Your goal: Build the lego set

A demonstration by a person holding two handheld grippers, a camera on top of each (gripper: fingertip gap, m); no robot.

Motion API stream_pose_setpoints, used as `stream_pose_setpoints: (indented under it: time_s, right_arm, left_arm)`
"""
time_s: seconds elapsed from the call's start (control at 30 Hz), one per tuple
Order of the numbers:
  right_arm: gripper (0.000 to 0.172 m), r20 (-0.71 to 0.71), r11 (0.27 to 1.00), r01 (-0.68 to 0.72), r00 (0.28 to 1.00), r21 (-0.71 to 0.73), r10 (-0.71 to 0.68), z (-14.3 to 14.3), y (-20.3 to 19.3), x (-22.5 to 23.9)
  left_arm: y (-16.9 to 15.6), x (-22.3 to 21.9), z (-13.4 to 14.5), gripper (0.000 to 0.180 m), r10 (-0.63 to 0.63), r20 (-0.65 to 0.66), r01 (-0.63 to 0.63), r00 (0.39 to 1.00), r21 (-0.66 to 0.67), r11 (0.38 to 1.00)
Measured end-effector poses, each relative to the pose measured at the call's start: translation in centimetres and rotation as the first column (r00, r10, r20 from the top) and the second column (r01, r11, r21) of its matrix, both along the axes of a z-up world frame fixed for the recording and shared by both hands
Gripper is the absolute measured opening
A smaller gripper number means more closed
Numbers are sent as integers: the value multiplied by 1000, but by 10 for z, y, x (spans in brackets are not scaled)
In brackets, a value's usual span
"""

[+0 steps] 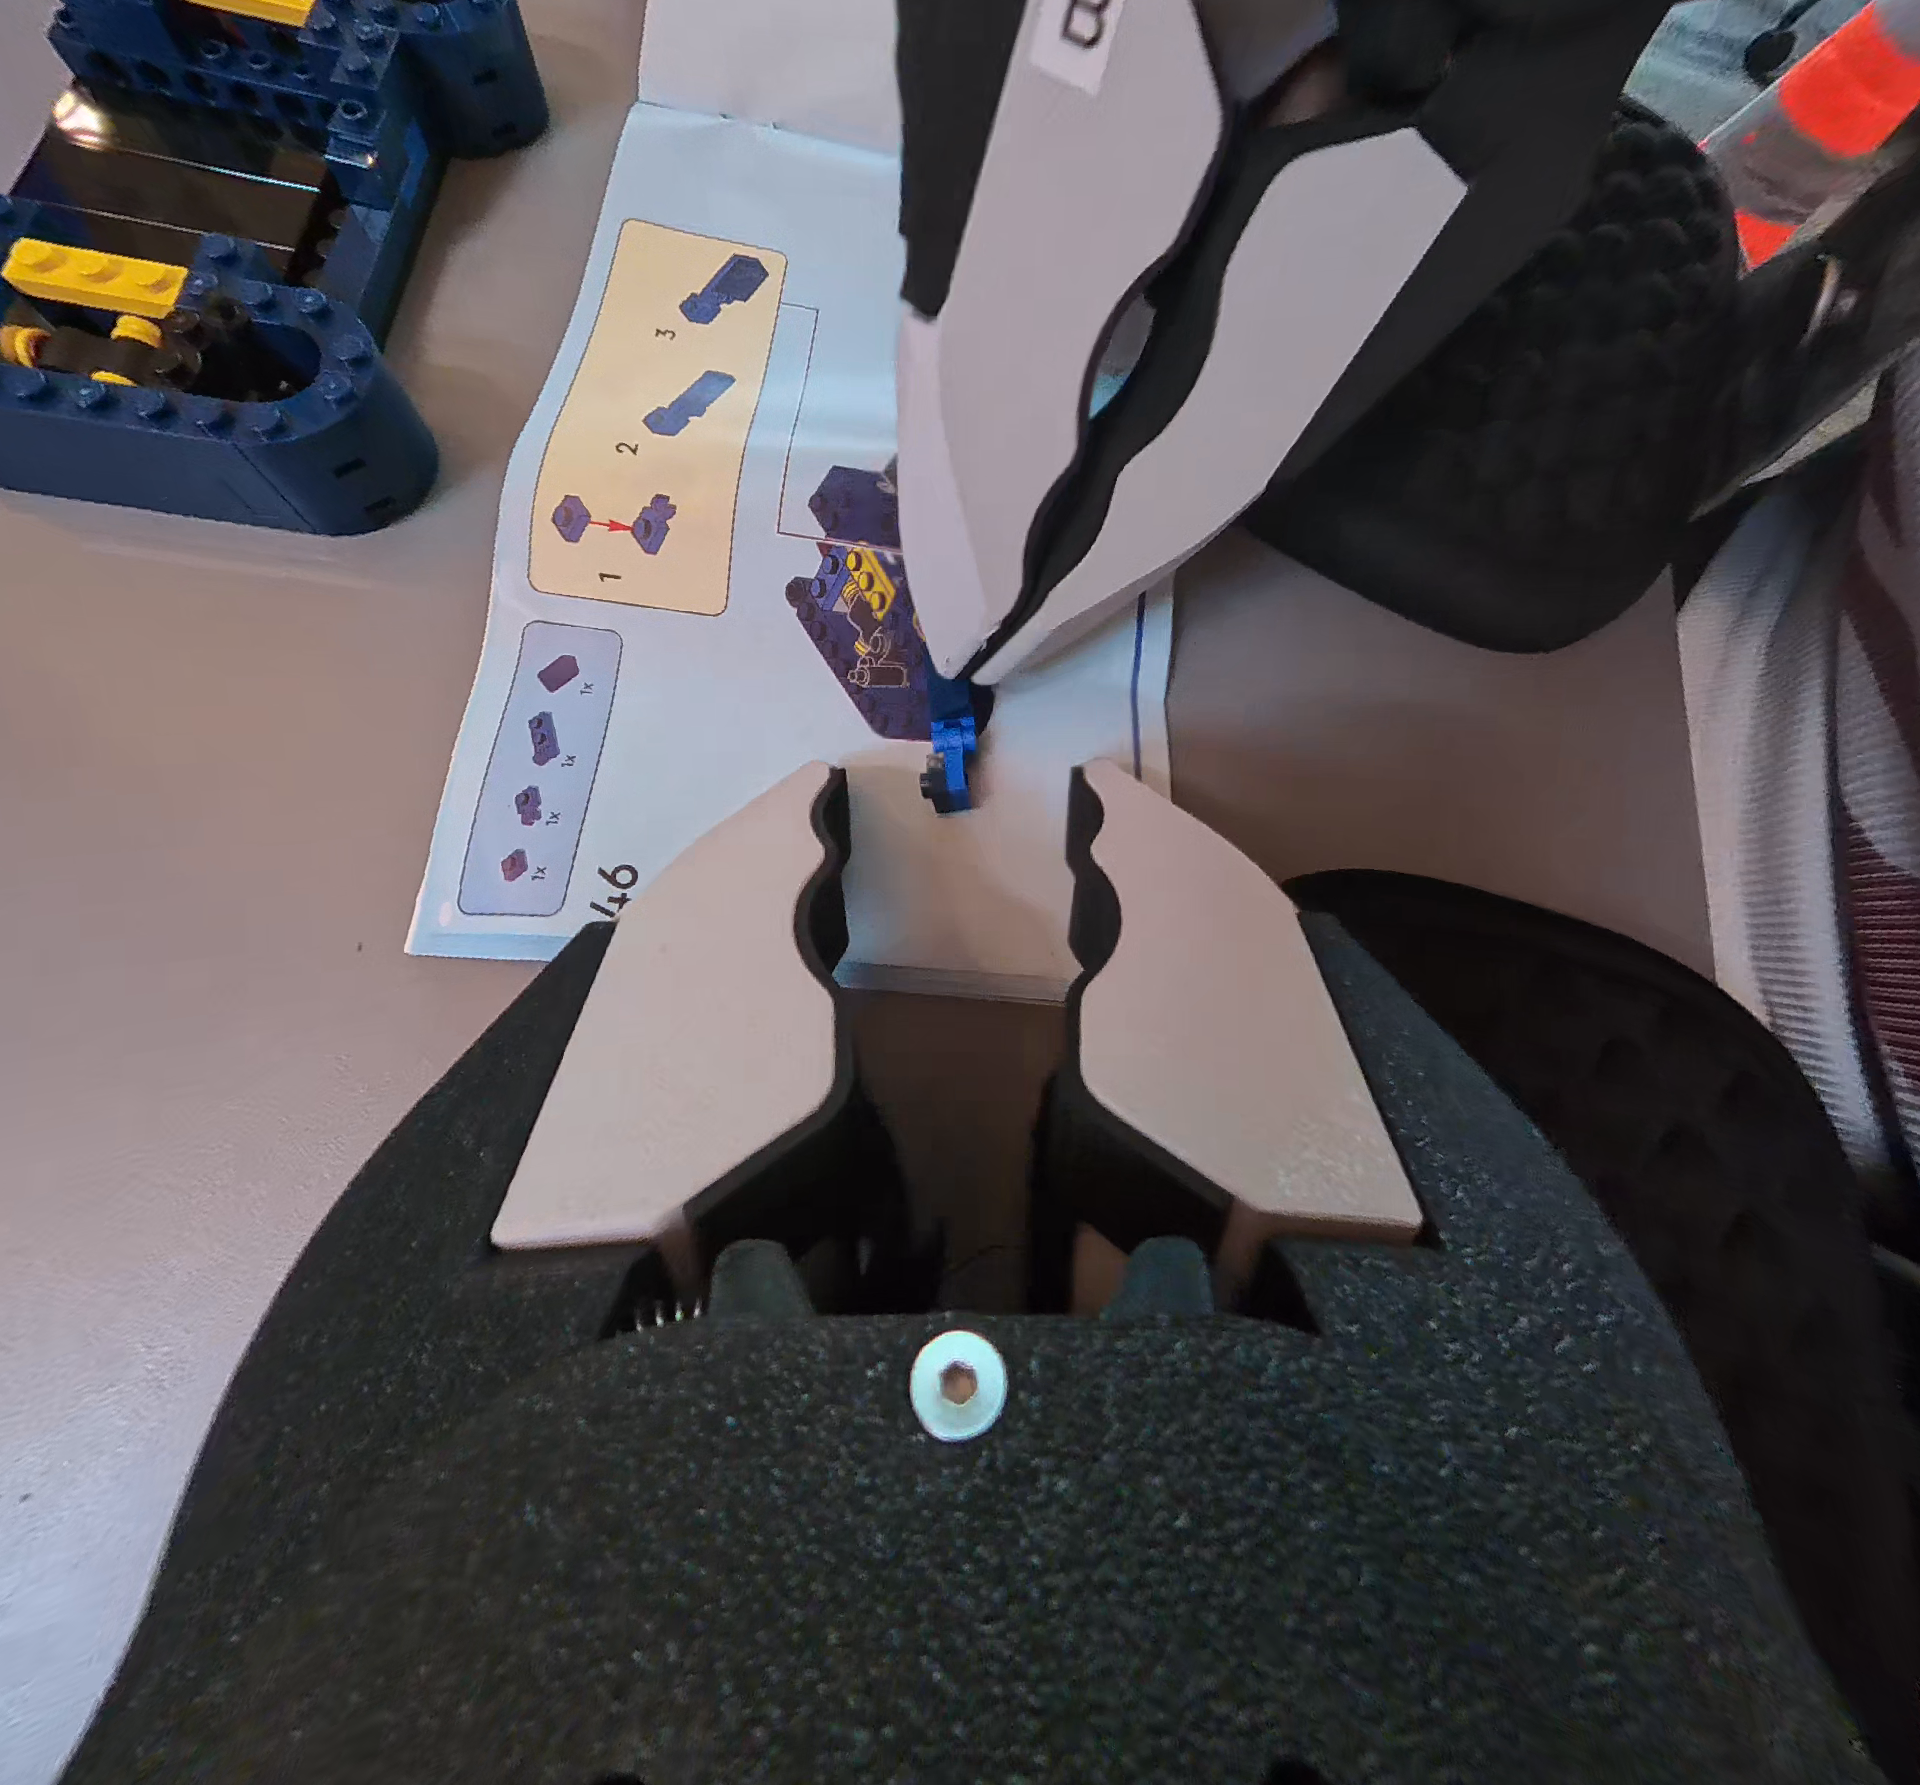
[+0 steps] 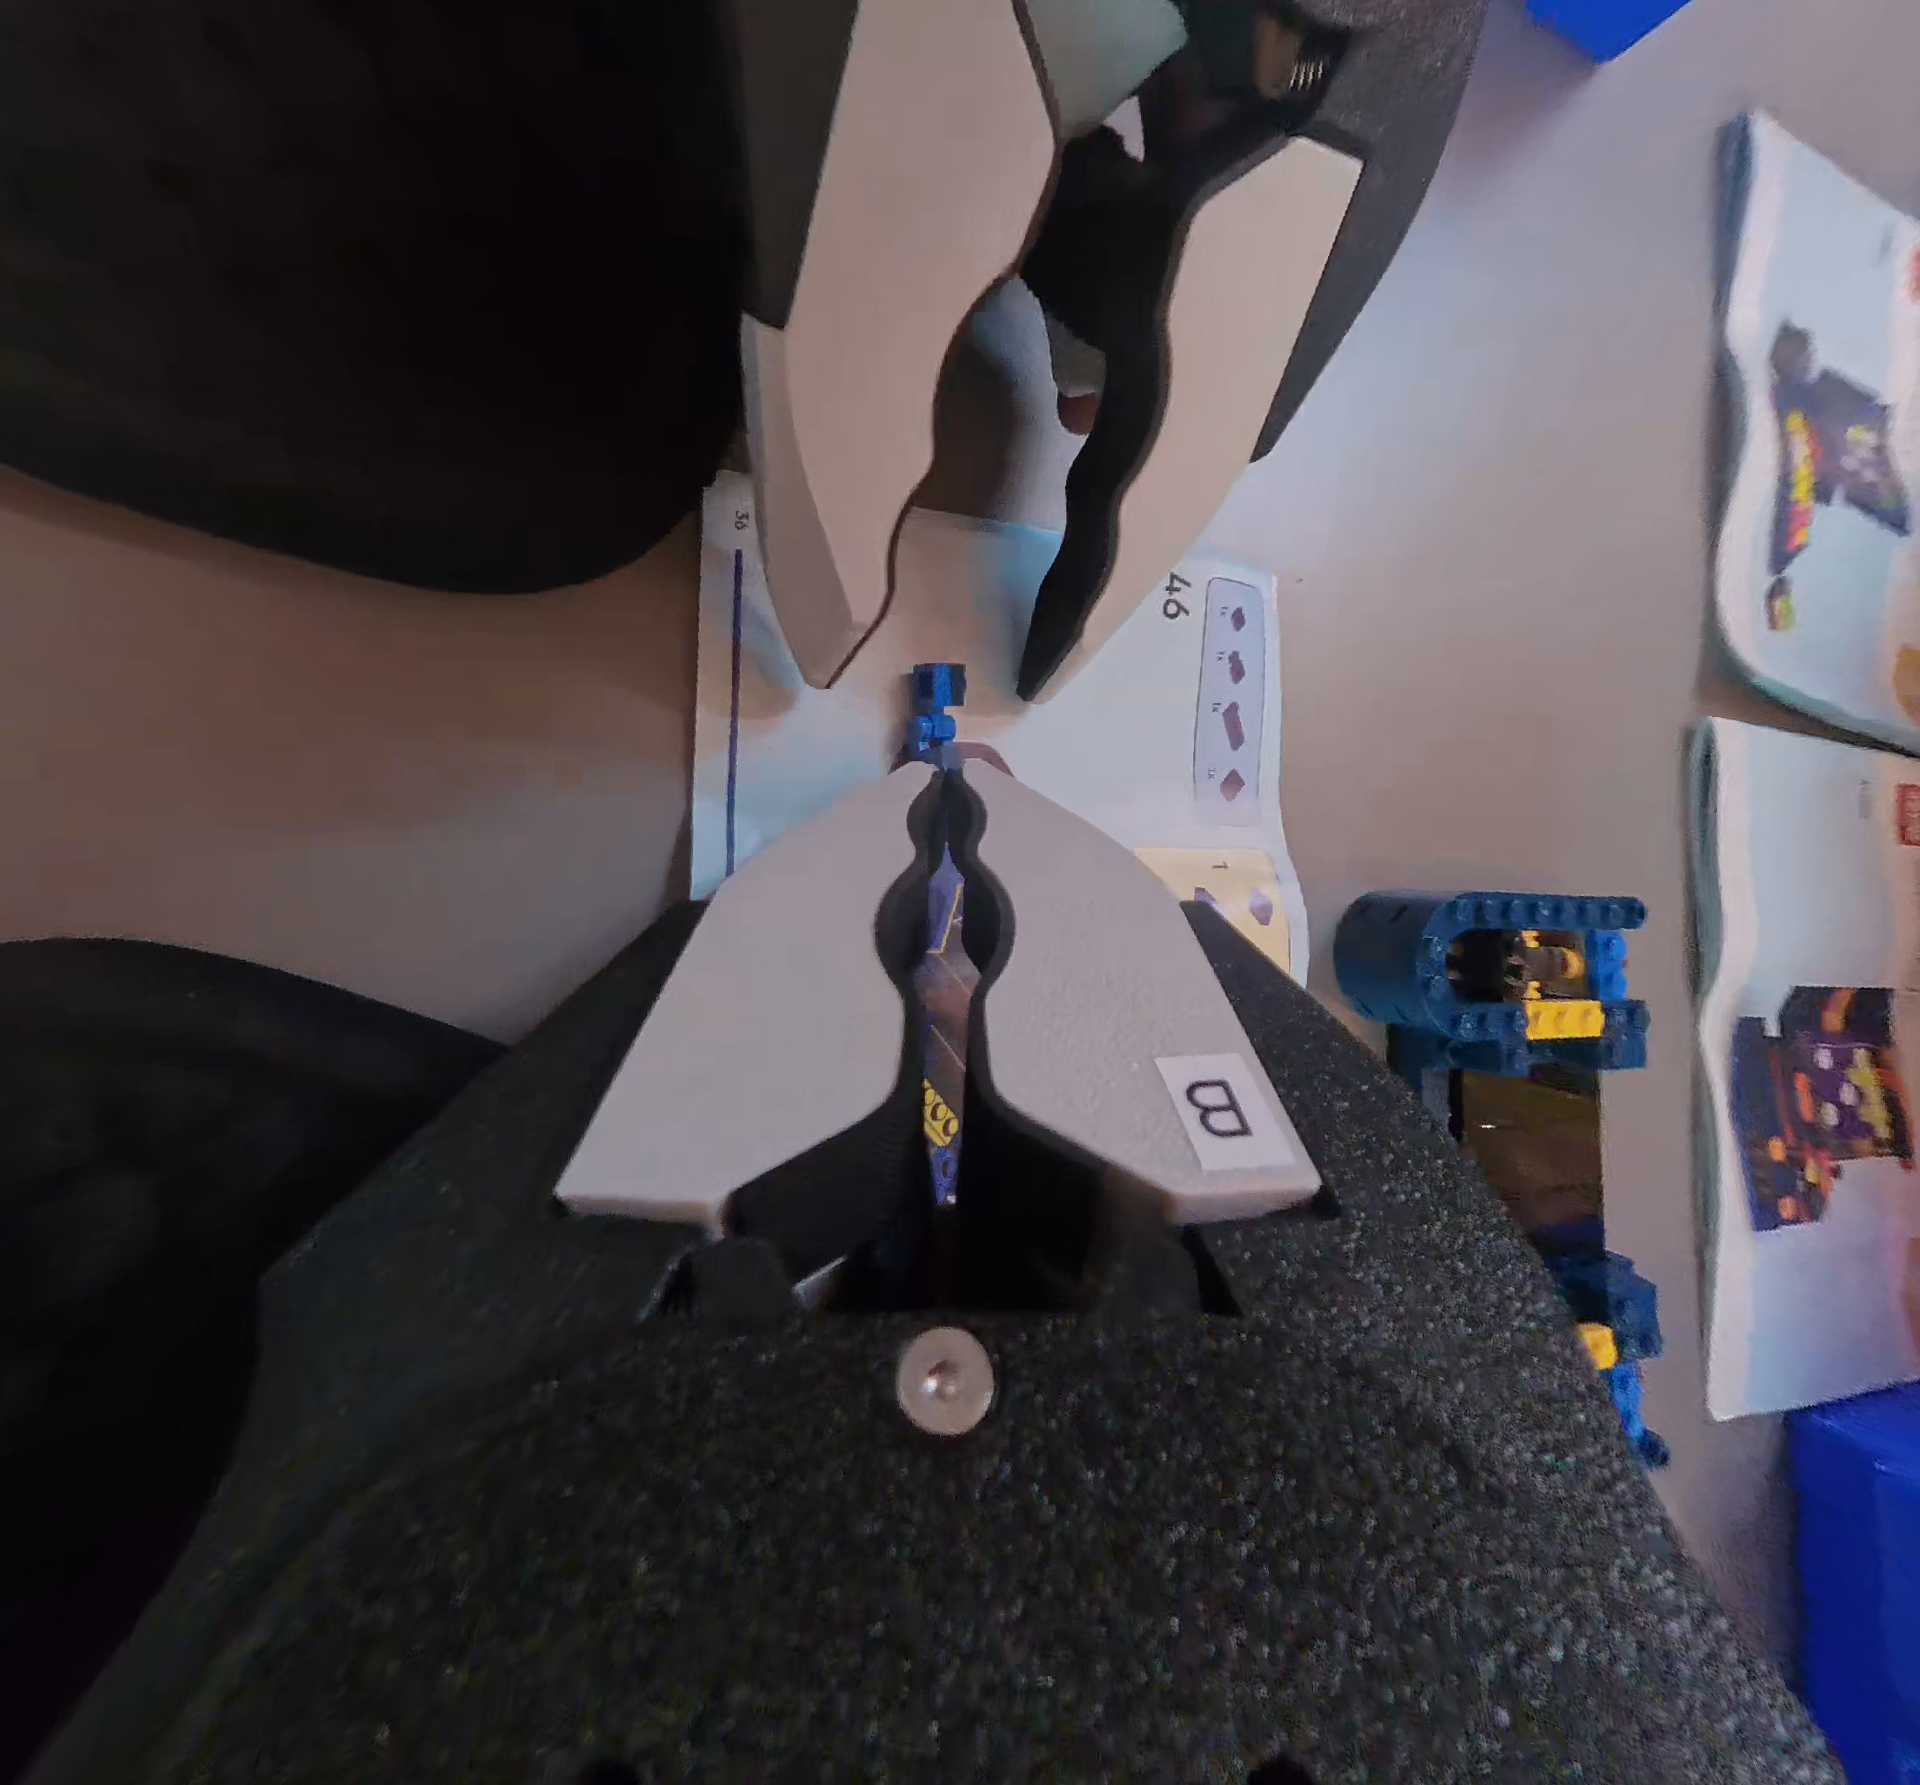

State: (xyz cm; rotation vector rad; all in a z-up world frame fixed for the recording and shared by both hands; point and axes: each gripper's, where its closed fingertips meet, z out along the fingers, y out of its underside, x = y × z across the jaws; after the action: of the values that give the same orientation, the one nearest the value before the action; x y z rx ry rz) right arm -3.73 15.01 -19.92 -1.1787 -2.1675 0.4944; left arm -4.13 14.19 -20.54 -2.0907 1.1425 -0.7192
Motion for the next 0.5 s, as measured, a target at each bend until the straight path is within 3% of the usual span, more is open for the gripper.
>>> stream_pose_setpoints:
  time_s: [0.17, 0.3, 0.5]
  right_arm:
    - [0, -38, 1000, 12, 999, -27, -13, -2, -5, 3]
    - [24, 2, 990, 28, 1000, -141, -28, -6, -7, 8]
    - [7, -55, 992, -27, 998, -120, 20, -4, -4, 5]
  left_arm:
    - [-2, 6, -3, 11, -47, -64, 51, 997, 55, 997]
    - [-2, 7, -4, 9, -60, -102, 70, 993, 99, 993]
    - [1, 10, 8, 8, -90, -104, 112, 991, 237, 965]
